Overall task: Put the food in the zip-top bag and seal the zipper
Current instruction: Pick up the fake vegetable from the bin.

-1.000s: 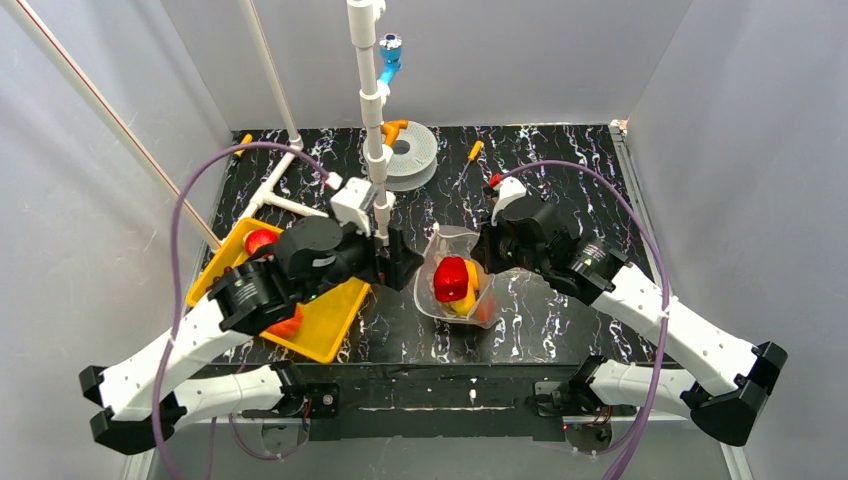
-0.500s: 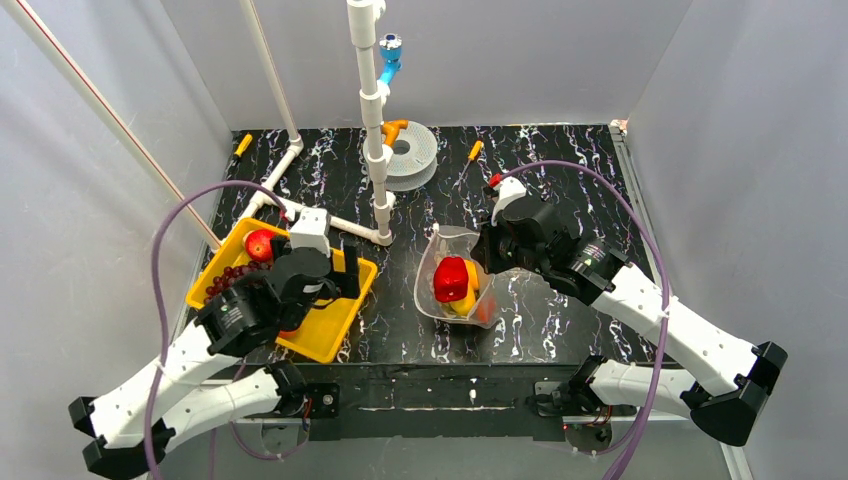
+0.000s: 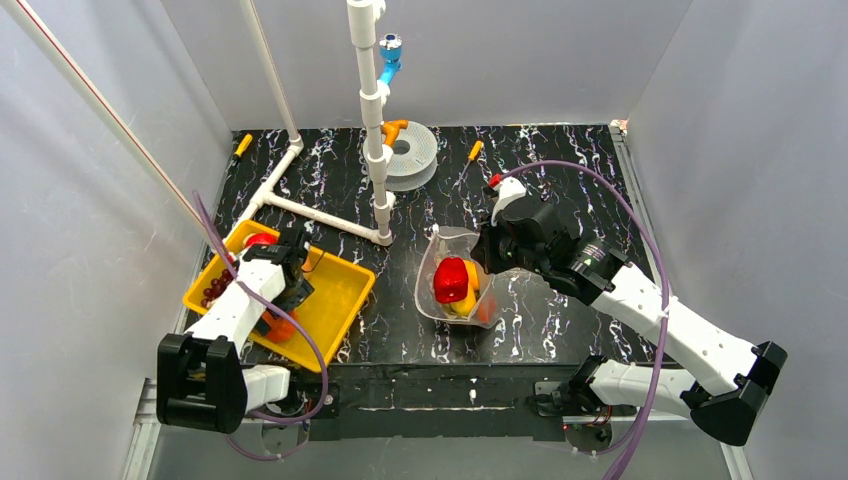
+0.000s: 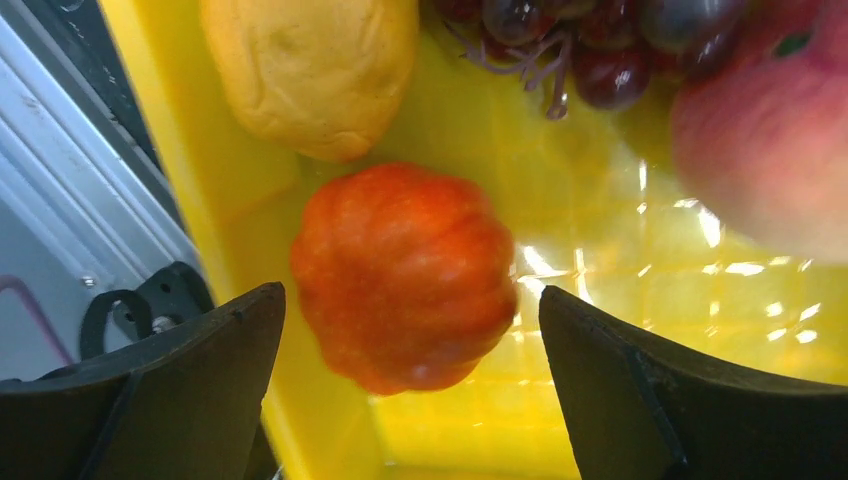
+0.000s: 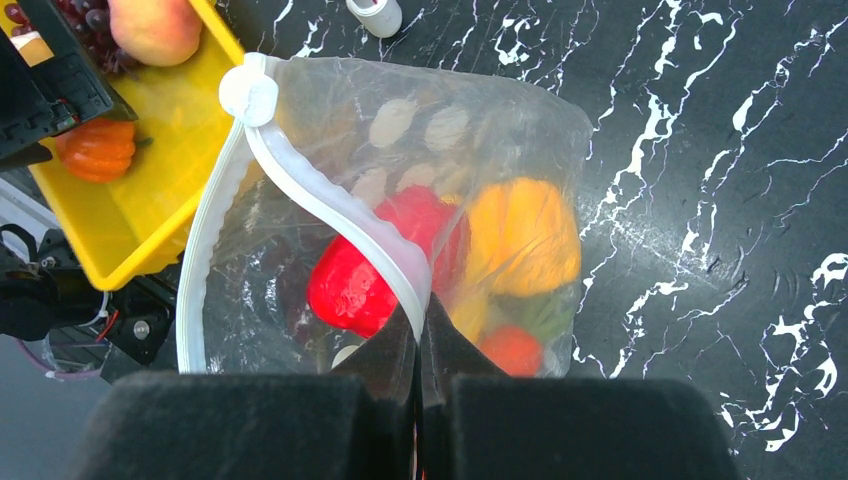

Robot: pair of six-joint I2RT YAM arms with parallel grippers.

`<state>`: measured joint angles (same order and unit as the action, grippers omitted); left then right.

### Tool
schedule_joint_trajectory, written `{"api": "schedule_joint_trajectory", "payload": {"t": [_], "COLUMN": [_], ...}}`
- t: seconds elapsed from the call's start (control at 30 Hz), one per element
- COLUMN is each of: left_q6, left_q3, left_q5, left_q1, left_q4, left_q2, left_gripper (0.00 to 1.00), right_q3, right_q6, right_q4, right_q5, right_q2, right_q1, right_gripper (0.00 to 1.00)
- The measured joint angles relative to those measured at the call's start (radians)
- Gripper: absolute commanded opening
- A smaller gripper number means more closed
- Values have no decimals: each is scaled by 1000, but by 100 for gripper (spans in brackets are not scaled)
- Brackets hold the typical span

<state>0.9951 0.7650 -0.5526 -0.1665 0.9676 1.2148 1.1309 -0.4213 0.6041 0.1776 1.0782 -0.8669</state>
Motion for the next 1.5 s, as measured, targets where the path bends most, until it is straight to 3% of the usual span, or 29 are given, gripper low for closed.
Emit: {"api": "schedule_joint_trajectory", "payload": {"t": [0.17,0.37,0.53,0.93,1.1,1.2,1.33,1.5], "left_q6": [31,55,73,65,5,-84,-195,-227], "left_q3": [-85,-97,-137,-138,-97,-71,-71,-100], "left_q5": [52,118,177,203,264,392,674,1050], "left_q1": [86,113,124,124,125,126,126,125], "left_q4": [-63,-122,-175,-159,-150,-195,-340,-629], "left_q2": [-27,10,-4,-153,-267,-350,-460,-544], "left_gripper": [98,96,83,33,31,31,31,29], "right_q3": [0,0,0,-2,-2,-2,-2,-2], "right_q6": [1,1,1,1,1,1,1,1], "right_q4": [-1,-1,-1,-1,-1,-1,-1,-1], "right_q5": [3,3,5,6,6,6,6,3], "right_q2": [0,0,-3,-6,-6,-6,-6,-5], "right_q1": [0,0,0,0,0,0,0,0], "right_gripper": [1,1,1,1,1,1,1,1]}}
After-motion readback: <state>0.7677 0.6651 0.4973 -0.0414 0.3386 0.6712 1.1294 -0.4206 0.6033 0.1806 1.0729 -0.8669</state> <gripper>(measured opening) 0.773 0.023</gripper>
